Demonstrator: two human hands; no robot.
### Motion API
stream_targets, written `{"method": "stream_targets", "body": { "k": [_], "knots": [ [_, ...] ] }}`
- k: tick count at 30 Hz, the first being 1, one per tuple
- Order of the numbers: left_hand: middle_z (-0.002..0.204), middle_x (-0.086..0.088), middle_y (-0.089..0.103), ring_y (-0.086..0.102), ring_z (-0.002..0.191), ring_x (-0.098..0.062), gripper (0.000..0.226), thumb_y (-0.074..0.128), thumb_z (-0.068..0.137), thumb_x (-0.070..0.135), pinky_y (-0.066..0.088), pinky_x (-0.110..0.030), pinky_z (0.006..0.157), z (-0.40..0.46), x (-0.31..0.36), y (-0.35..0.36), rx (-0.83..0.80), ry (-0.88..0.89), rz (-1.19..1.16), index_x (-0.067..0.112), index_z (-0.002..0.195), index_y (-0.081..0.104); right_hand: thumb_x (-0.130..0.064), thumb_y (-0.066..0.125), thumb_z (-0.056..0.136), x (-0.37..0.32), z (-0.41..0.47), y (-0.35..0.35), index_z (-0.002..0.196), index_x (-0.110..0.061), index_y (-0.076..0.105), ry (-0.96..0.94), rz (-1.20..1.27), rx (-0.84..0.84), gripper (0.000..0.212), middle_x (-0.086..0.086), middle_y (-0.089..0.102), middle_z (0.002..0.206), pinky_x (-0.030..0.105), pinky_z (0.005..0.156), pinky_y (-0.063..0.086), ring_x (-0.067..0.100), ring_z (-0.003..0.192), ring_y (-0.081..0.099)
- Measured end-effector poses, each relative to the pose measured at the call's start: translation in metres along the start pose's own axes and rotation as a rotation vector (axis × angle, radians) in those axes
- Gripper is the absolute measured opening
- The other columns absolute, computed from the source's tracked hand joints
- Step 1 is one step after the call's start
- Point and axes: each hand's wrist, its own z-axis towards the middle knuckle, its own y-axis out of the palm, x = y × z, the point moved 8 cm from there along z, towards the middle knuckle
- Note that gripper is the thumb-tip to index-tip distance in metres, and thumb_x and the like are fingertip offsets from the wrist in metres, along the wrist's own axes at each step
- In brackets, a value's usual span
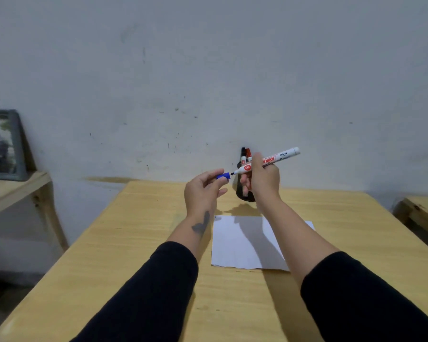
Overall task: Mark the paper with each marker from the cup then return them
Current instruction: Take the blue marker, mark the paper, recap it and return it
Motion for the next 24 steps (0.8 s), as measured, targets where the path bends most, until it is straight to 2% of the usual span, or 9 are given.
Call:
{"method": "stream_targets", "body": {
  "k": [3,6,10,12,18,21,24],
  "knots": [
    [0.095,-0.009,0.072,0.07,0.085,-0.016,0.018,0.065,0.086,0.0,0.057,-0.018,0.068,-0.008,0.009,0.011,-0.035,0.005,-0.029,0.014,0.095,0.071,-0.03,0.041,0.097,-0.011,-0.007,-0.004,0.069,-0.005,0.058,0.002,0.003,-0.008,0.041,0.0,0.051,0.039,0.029,0.04,0.034,0.018,0.029,0.039],
    [0.095,-0.01,0.073,0.071,0.084,-0.015,0.016,0.064,0.087,0.002,0.058,-0.02,0.069,-0.014,0.013,0.021,-0.098,0.006,-0.005,0.013,0.097,0.07,-0.03,0.042,0.098,-0.016,-0.014,-0.007,0.071,-0.005,0.058,0.011,-0.013,-0.01,0.04,0.003,0.05,0.043,0.023,0.036,0.032,0.016,0.03,0.039],
    [0.086,-0.008,0.072,0.07,0.073,-0.009,0.016,0.063,0.088,0.003,0.056,-0.018,0.06,-0.018,0.013,0.03,-0.157,0.022,0.17,0.004,0.102,0.07,-0.028,0.042,0.096,-0.017,-0.019,-0.015,0.066,-0.008,0.053,0.013,-0.08,0.016,0.038,0.004,0.045,0.046,0.017,0.034,0.029,0.011,0.03,0.036],
    [0.077,-0.004,0.07,0.068,0.067,-0.009,0.016,0.064,0.086,0.002,0.056,-0.019,0.06,-0.018,0.015,0.031,-0.144,0.048,0.258,0.001,0.101,0.071,-0.023,0.042,0.095,-0.013,-0.019,-0.016,0.063,-0.009,0.049,0.029,-0.069,0.006,0.036,0.004,0.044,0.047,0.015,0.034,0.028,0.008,0.028,0.035],
    [0.071,-0.002,0.069,0.064,0.066,-0.012,0.012,0.068,0.082,0.005,0.052,-0.02,0.066,-0.02,0.021,0.028,-0.051,0.192,0.434,0.009,0.091,0.075,-0.023,0.042,0.097,0.0,-0.014,-0.012,0.088,-0.005,0.053,0.101,-0.054,-0.015,0.023,0.006,0.045,0.053,0.012,0.032,0.028,0.005,0.025,0.035],
    [0.068,-0.001,0.069,0.064,0.064,-0.012,0.01,0.068,0.083,0.005,0.052,-0.023,0.067,-0.016,0.013,0.02,-0.029,0.15,0.434,0.009,0.09,0.074,-0.037,0.041,0.097,0.005,-0.011,-0.007,0.083,-0.007,0.056,0.112,-0.231,-0.069,0.037,0.006,0.05,0.052,0.017,0.038,0.034,0.015,0.037,0.043],
    [0.072,-0.003,0.07,0.062,0.063,-0.008,0.01,0.067,0.085,0.007,0.048,-0.018,0.063,-0.01,0.008,0.006,0.042,0.117,0.477,0.01,0.092,0.074,-0.048,0.034,0.099,-0.005,-0.011,-0.011,0.076,-0.01,0.054,-0.02,-0.663,-0.038,0.049,0.003,0.054,0.06,0.027,0.046,0.034,0.025,0.058,0.052]
  ]
}}
